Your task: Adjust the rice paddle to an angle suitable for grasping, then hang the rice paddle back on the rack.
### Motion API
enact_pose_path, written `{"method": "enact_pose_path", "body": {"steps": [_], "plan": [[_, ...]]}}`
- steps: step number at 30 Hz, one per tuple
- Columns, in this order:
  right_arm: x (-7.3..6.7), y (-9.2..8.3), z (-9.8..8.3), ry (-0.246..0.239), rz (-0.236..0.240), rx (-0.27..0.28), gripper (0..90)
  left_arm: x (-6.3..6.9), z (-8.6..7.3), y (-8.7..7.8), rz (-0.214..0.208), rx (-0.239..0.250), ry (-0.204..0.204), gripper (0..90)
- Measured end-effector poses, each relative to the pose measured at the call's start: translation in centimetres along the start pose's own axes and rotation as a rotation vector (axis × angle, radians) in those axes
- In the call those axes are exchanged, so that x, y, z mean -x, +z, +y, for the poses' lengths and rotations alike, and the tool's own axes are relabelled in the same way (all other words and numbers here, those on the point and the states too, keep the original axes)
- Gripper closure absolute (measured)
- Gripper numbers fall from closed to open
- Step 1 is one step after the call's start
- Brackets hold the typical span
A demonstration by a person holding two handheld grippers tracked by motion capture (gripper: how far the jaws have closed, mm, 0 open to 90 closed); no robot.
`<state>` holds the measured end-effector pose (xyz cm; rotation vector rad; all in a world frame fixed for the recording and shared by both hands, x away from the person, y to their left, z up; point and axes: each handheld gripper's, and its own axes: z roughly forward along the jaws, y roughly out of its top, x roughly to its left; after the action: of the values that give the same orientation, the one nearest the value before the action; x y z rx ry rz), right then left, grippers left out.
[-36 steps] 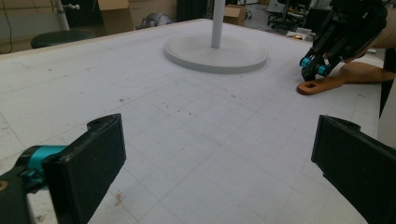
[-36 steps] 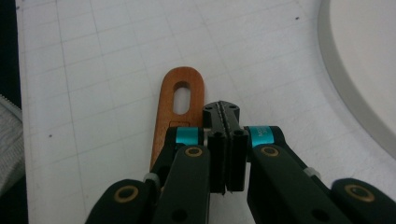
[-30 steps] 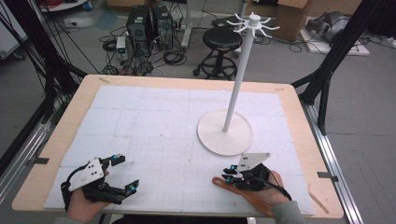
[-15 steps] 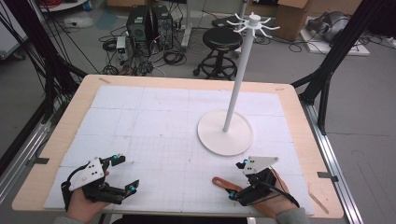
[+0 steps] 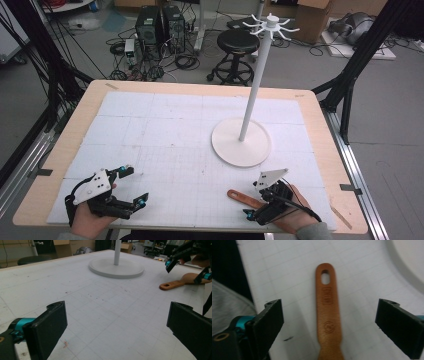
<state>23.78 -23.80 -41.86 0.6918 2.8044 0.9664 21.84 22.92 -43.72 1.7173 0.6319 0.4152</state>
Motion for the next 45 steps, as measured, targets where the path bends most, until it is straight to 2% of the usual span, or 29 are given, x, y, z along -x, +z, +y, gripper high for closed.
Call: {"method": "enact_pose_path", "body": {"steps": [2, 4, 8, 11, 14, 16, 20, 26, 32, 36, 40, 45], "plan": [[0.1, 0.0, -0.2, 0.007, 0.003, -0.003, 7.7, 0.0, 0.0, 0.1, -0.003, -0.002, -0.001, 3.4], [0.2, 0.0, -0.3, 0.011, 0.001, -0.011, 13.3, 0.0, 0.0, 0.3, -0.005, -0.005, -0.001, 3.4], [0.2, 0.0, -0.4, 0.012, -0.026, -0.045, 16.8, 0.1, 0.1, 0.4, -0.013, -0.007, 0.006, 3.4], [0.1, 0.1, -0.2, 0.020, -0.041, -0.078, 24.4, -0.1, 0.1, 0.6, -0.011, -0.004, 0.003, 3.4], [0.1, 0.4, -0.1, -0.001, -0.043, -0.115, 33.7, -0.1, 0.1, 0.8, -0.013, -0.009, 0.000, 3.4], [0.0, 0.6, -0.1, -0.003, -0.050, -0.141, 35.9, -0.2, 0.1, 0.9, -0.013, -0.009, 0.003, 3.4], [0.0, 0.4, 0.1, -0.002, -0.059, -0.153, 45.4, -0.1, 0.1, 0.9, -0.014, -0.013, 0.001, 3.4], [-0.1, 0.4, 0.6, 0.010, -0.065, -0.198, 51.0, -0.1, 0.1, 0.9, -0.015, -0.009, 0.003, 3.5], [-0.2, 0.2, 0.9, -0.001, -0.062, -0.256, 57.0, -0.1, 0.1, 0.9, -0.013, -0.013, 0.004, 3.4], [-0.2, 0.2, 0.9, -0.020, -0.046, -0.261, 63.9, 0.0, 0.1, 0.8, -0.014, -0.010, 0.004, 3.4], [-0.2, 0.2, 0.9, -0.041, -0.046, -0.256, 64.2, 0.0, 0.1, 0.7, -0.013, -0.011, 0.005, 3.4], [-0.1, -0.1, 0.5, -0.036, -0.046, -0.206, 64.4, -0.1, 0.1, 0.8, -0.012, -0.012, 0.004, 3.4]]}}
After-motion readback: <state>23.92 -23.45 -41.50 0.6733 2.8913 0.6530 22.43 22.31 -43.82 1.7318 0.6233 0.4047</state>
